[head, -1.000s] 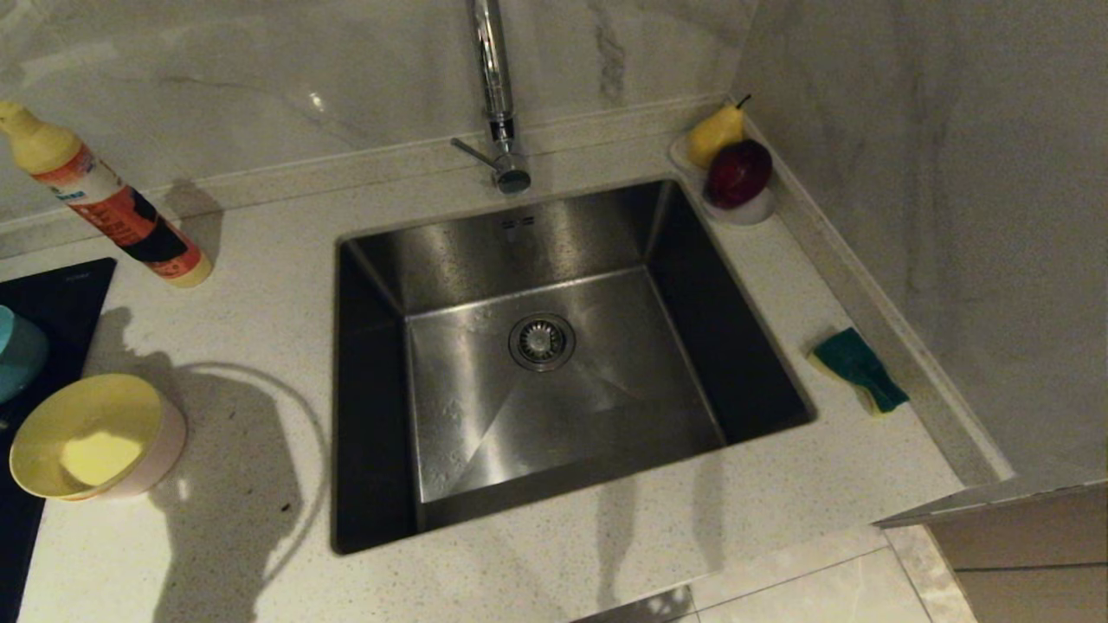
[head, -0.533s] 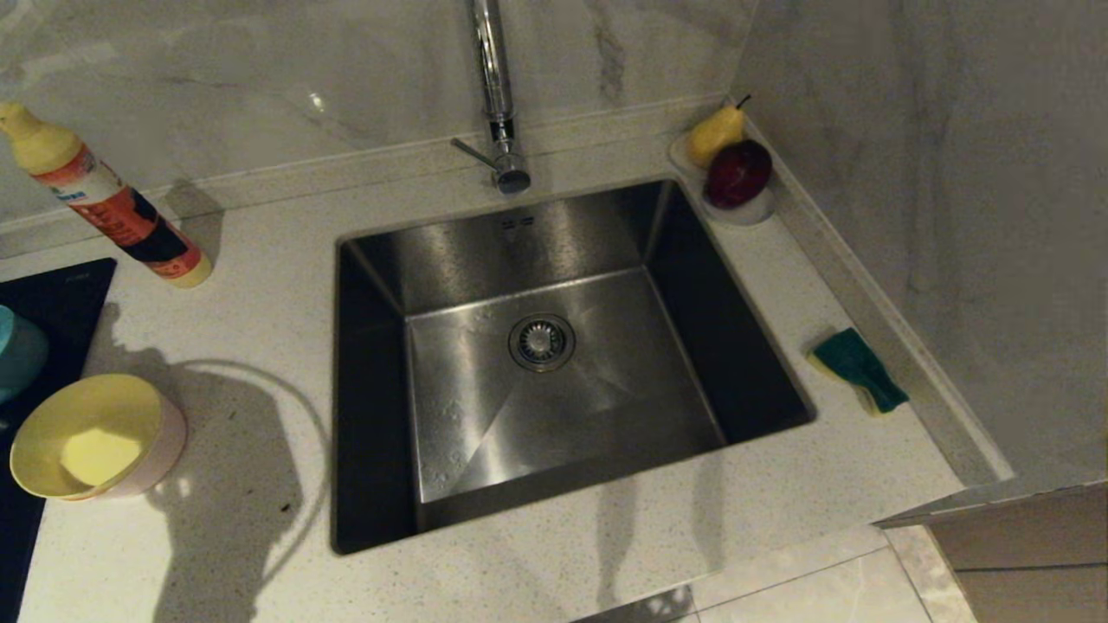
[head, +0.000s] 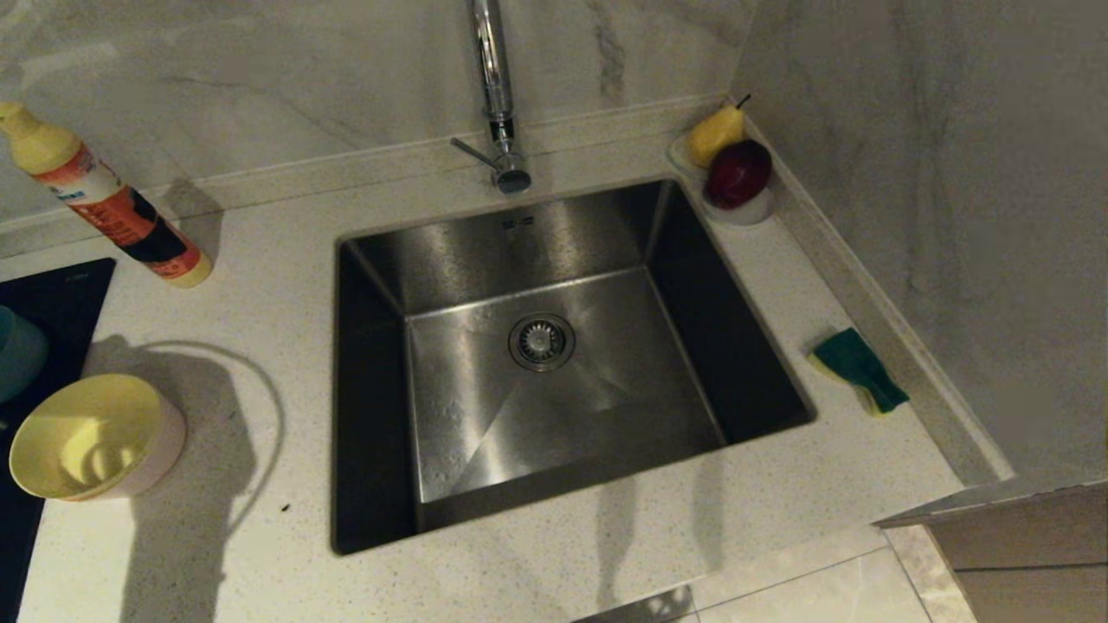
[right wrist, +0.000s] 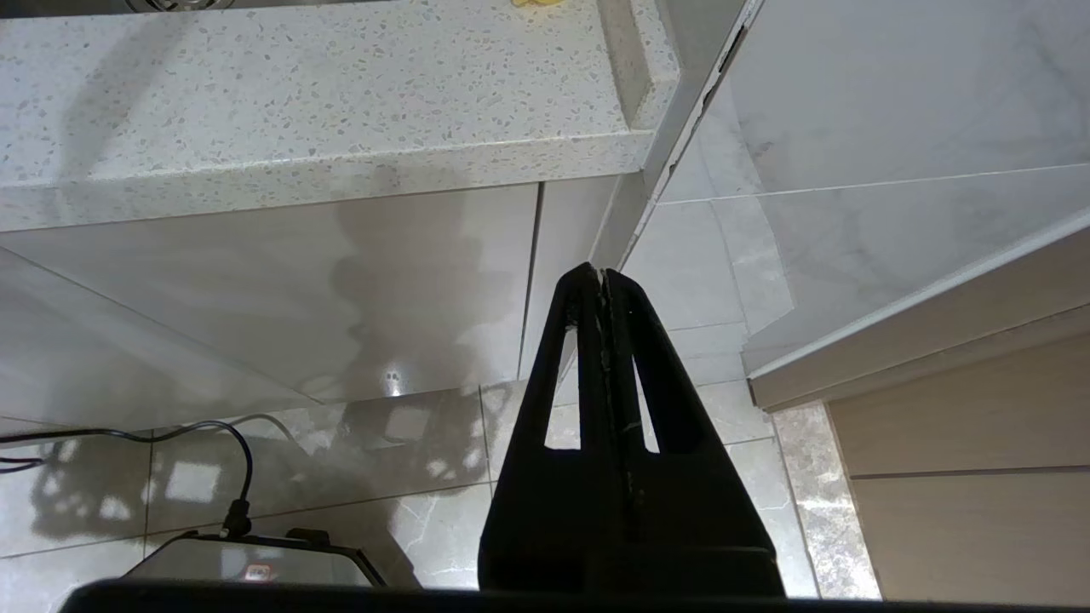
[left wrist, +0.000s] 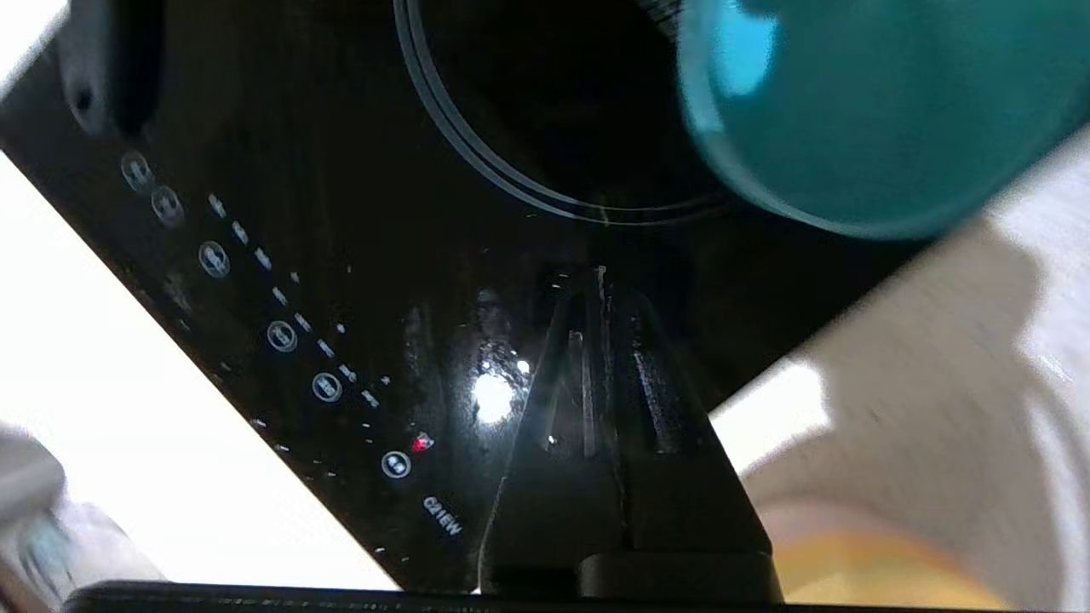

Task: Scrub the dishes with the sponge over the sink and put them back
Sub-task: Place the bowl on the bowl

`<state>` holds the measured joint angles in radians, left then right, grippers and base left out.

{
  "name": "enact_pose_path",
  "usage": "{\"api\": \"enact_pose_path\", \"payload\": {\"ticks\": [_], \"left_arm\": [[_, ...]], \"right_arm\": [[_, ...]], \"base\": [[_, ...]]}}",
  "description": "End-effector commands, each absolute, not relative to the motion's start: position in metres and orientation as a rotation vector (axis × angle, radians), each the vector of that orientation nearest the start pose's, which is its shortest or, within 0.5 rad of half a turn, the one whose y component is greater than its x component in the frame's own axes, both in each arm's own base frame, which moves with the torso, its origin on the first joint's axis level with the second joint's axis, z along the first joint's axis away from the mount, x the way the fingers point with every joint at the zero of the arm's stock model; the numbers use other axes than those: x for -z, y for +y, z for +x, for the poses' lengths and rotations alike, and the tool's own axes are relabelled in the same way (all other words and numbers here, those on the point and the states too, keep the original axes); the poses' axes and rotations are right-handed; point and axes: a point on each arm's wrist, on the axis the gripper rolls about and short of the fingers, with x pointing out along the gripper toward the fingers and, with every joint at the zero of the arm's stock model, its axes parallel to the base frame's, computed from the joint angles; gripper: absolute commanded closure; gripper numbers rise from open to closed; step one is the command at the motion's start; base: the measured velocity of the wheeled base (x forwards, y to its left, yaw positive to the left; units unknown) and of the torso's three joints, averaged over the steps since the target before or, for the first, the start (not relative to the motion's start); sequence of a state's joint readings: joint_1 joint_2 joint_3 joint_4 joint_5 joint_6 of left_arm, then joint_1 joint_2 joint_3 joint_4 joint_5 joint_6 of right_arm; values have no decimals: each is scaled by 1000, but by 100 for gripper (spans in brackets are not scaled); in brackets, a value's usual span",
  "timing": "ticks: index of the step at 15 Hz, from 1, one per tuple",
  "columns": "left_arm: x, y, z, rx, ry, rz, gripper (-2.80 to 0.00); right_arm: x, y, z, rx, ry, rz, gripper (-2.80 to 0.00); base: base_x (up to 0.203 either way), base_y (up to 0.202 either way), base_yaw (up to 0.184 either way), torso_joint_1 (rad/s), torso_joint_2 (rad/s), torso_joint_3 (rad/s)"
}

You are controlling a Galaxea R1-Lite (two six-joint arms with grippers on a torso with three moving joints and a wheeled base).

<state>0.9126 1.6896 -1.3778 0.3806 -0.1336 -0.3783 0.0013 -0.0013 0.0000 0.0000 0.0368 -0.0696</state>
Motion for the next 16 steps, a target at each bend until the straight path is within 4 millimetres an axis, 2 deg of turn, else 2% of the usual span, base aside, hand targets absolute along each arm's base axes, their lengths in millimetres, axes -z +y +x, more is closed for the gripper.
{"api": "enact_pose_path", "payload": {"ticks": [1, 9, 16], "left_arm": [[-232, 258, 201, -894, 502, -796, -280], [-232, 269, 210, -901, 442, -903, -280], [-221, 285, 217, -930, 435, -966, -280]], "right_arm": [[-75, 1, -23, -38, -3, -71, 0], [-76, 1, -23, -38, -3, -71, 0], [-75, 1, -23, -38, -3, -71, 0]], "base": [[0, 0, 0, 0, 0, 0], [0, 0, 0, 0, 0, 0], [0, 0, 0, 0, 0, 0]]}}
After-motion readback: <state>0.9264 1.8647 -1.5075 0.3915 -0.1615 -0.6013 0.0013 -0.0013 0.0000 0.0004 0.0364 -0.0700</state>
